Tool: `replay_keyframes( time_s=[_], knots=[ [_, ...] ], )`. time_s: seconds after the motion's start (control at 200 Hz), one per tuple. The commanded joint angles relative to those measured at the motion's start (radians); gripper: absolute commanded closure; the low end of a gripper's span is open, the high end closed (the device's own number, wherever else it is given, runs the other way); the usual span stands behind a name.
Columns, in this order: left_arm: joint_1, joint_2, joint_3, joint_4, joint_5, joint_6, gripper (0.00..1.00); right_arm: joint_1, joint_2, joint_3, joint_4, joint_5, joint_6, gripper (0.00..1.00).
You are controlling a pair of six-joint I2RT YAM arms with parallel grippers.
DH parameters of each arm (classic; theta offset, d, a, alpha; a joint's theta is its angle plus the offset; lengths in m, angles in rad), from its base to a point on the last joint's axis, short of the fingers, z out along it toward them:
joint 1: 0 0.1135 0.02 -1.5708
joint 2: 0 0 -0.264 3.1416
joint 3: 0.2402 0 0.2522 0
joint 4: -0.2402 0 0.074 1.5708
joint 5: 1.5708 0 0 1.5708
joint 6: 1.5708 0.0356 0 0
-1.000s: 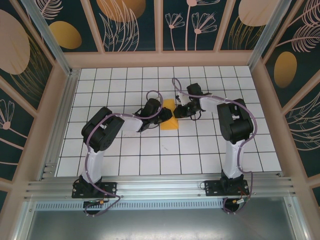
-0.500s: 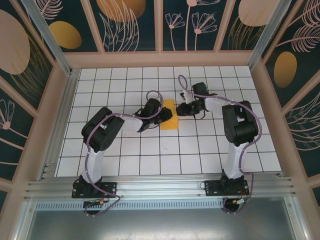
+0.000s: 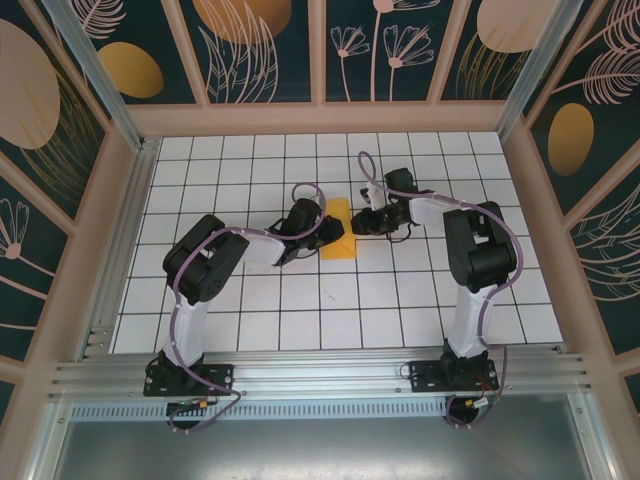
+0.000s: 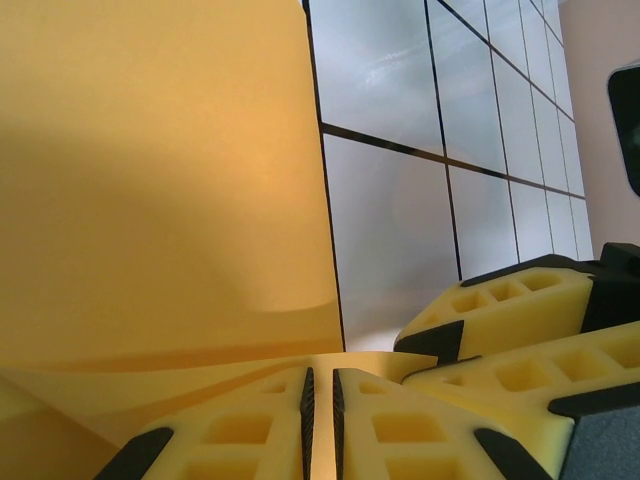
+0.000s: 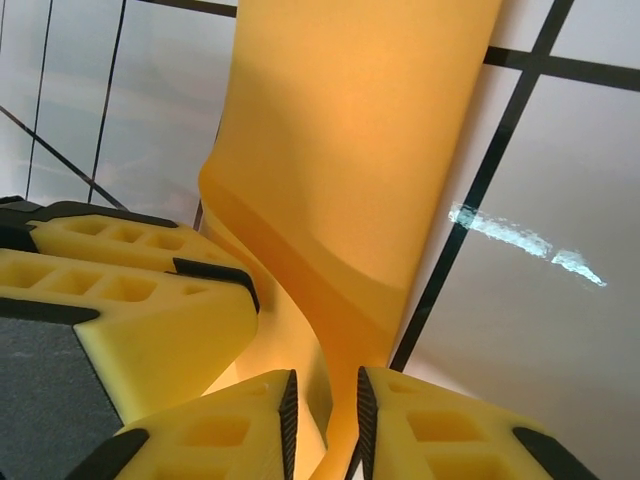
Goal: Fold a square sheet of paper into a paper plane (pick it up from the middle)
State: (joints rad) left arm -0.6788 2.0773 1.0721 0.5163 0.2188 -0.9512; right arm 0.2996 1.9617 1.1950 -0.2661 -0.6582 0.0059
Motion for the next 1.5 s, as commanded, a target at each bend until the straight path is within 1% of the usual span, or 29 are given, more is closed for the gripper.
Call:
replay_keyframes(
  time_s=[0.0,0.035,0.085,0.145,0.18,0.205,0.405,0.731,0.811,0.876,0.971,1.061,1.191,1.286,1.391,1.496],
  knots=[
    [0.007,0.009,-0.015,0.027,-0.017,0.005,0.83,-0.003,0.012,0.012,-0.015,-0.042,-0.018,0.77],
    [0.008,0.009,-0.014,0.025,-0.017,0.004,0.83,-0.003,0.015,0.014,-0.013,-0.038,-0.018,0.78],
    [0.008,0.008,-0.013,0.025,-0.016,0.003,0.83,-0.003,0.017,0.020,-0.020,-0.036,-0.022,0.84],
    [0.007,0.006,-0.015,0.022,-0.021,0.006,0.82,-0.003,0.020,0.028,-0.021,-0.040,-0.024,0.87],
    [0.008,0.003,-0.016,0.023,-0.024,0.004,0.82,-0.002,0.022,0.033,-0.018,-0.034,-0.023,0.91],
    [0.007,0.004,-0.015,0.022,-0.023,0.006,0.82,-0.003,0.024,0.037,-0.018,-0.031,-0.020,0.93],
    [0.007,0.006,-0.015,0.016,-0.022,0.011,0.82,-0.003,0.061,0.076,-0.059,-0.052,-0.055,0.92],
    [0.008,-0.016,-0.035,0.034,-0.030,0.013,0.81,-0.002,0.085,0.098,-0.072,-0.057,-0.070,0.94],
    [0.007,-0.029,-0.033,0.036,-0.025,0.021,0.76,-0.001,0.085,0.093,-0.070,-0.061,-0.067,0.94],
    [0.009,-0.046,-0.037,0.034,-0.034,0.024,0.76,0.000,0.084,0.092,-0.070,-0.062,-0.069,0.95],
    [0.018,-0.068,-0.031,0.030,-0.039,0.030,0.72,0.000,0.084,0.093,-0.071,-0.063,-0.070,0.97],
    [0.040,-0.074,-0.008,0.032,-0.022,0.026,0.69,0.001,0.084,0.097,-0.070,-0.063,-0.069,0.98],
    [0.073,-0.049,0.071,-0.019,0.002,0.046,0.68,0.002,0.082,0.091,-0.069,-0.062,-0.066,0.99],
    [0.081,-0.005,0.158,-0.097,0.012,0.076,0.67,0.003,0.067,0.076,-0.056,-0.051,-0.056,1.00],
    [0.086,0.054,0.232,-0.144,0.034,0.092,0.66,0.005,0.056,0.059,-0.039,-0.075,-0.037,1.00],
    [0.091,0.107,0.297,-0.188,0.047,0.100,0.66,0.018,0.032,0.033,-0.014,-0.073,-0.019,1.00]
  ],
)
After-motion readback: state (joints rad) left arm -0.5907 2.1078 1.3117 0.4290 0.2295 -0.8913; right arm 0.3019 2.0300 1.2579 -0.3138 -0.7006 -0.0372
